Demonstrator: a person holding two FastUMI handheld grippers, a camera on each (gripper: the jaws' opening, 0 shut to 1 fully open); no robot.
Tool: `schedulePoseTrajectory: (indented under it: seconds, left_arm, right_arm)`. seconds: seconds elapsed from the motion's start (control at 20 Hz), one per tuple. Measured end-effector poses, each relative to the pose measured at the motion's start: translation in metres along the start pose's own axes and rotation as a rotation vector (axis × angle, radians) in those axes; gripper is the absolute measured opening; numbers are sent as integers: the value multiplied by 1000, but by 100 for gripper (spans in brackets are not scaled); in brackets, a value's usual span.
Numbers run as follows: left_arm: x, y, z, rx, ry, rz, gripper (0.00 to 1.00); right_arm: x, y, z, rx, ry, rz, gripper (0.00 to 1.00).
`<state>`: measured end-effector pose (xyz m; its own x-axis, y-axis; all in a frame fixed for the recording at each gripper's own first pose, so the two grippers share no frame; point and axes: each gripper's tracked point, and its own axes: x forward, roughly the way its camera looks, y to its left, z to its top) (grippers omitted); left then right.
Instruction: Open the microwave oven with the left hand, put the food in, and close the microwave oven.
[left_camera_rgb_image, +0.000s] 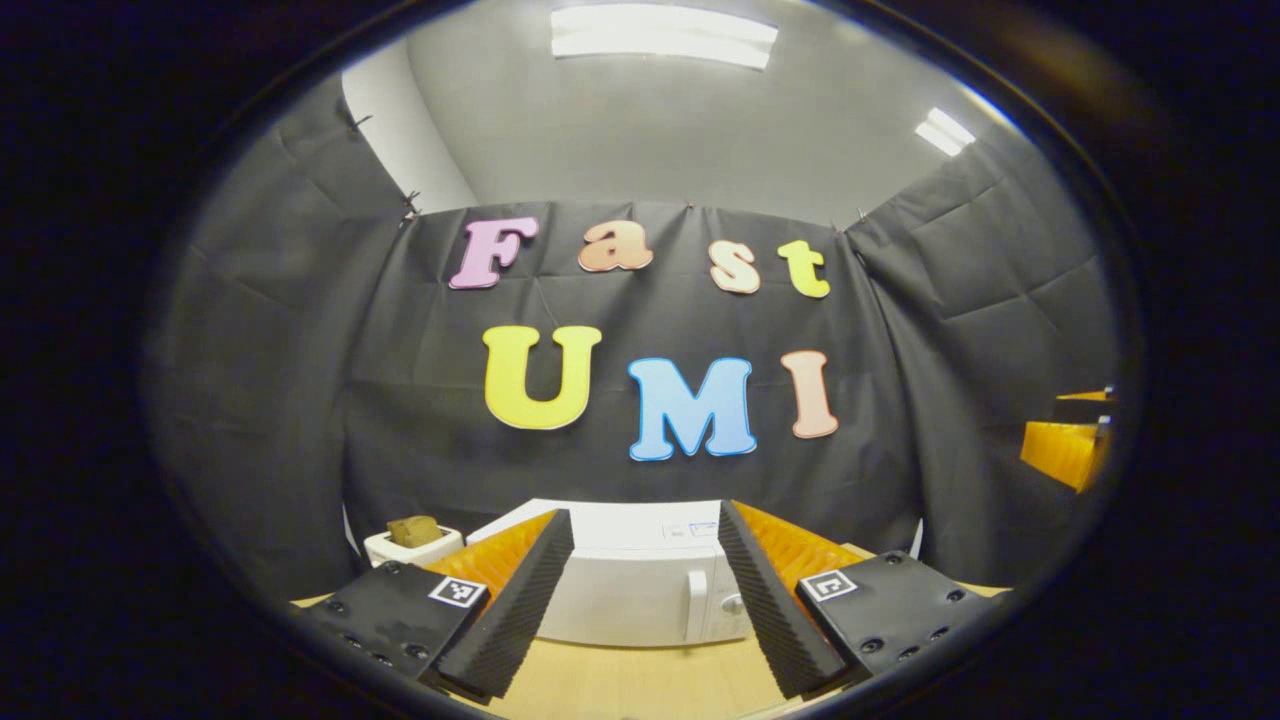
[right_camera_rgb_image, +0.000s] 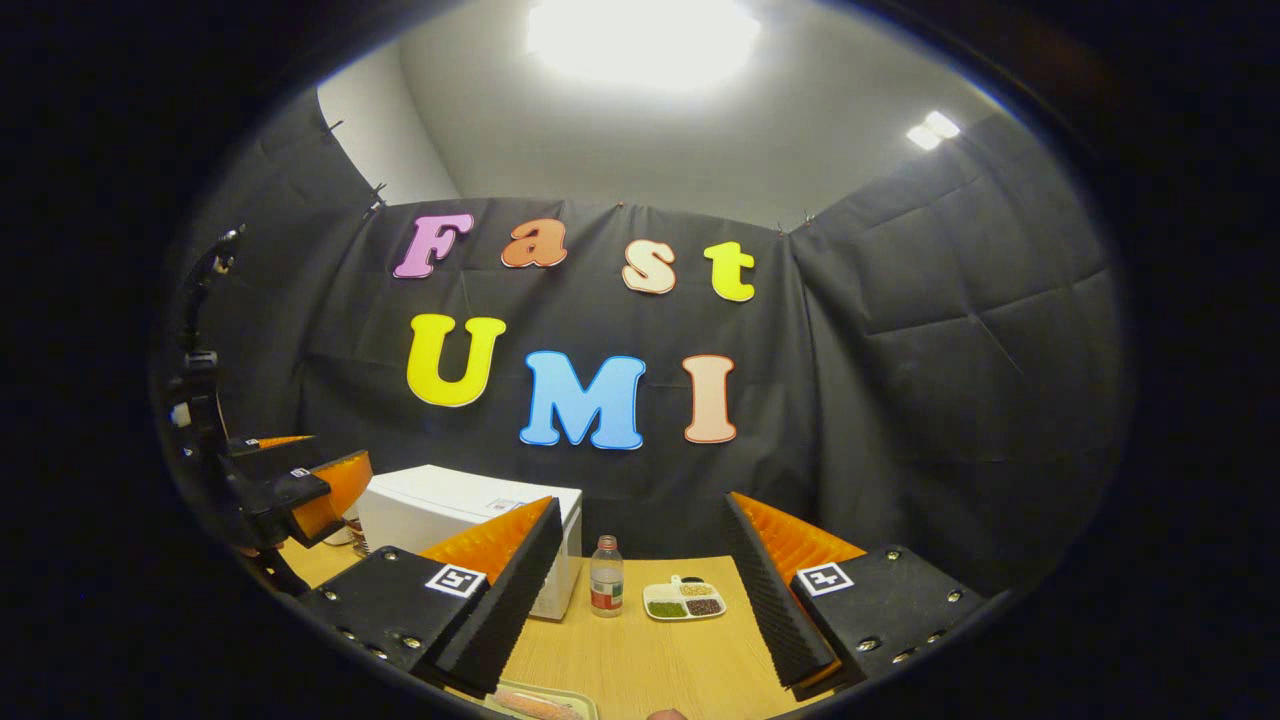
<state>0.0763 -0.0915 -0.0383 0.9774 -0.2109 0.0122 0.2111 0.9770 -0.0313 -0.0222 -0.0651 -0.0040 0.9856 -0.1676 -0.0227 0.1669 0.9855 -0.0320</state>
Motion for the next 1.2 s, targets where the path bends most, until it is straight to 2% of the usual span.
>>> schedulePoseTrajectory:
  seconds: [0.1,0.2,0.3,0.35,0.6,0.95,1.2]
  left_arm:
    - [16,-10,-18,-4,19,-19,96]
    - [33,-21,-37,-31,48,-41,100]
    - [49,-30,-55,-48,76,-61,96]
    - [58,-34,-64,-45,85,-66,100]
    - [94,-52,-115,0,148,-97,98]
    - [133,-65,-179,26,247,-106,97]
    - [154,-68,-237,47,359,-104,99]
  right_arm:
    - [-6,-12,0,-9,3,-33,97]
    - [-13,-22,-2,-14,12,-62,97]
    - [-21,-31,-3,-22,22,-90,97]
    - [-24,-35,-3,-27,25,-104,97]
    - [-39,-50,-7,-33,49,-152,97]
    - [-54,-74,-12,-44,77,-235,97]
    - [-62,-86,-15,-69,96,-272,97]
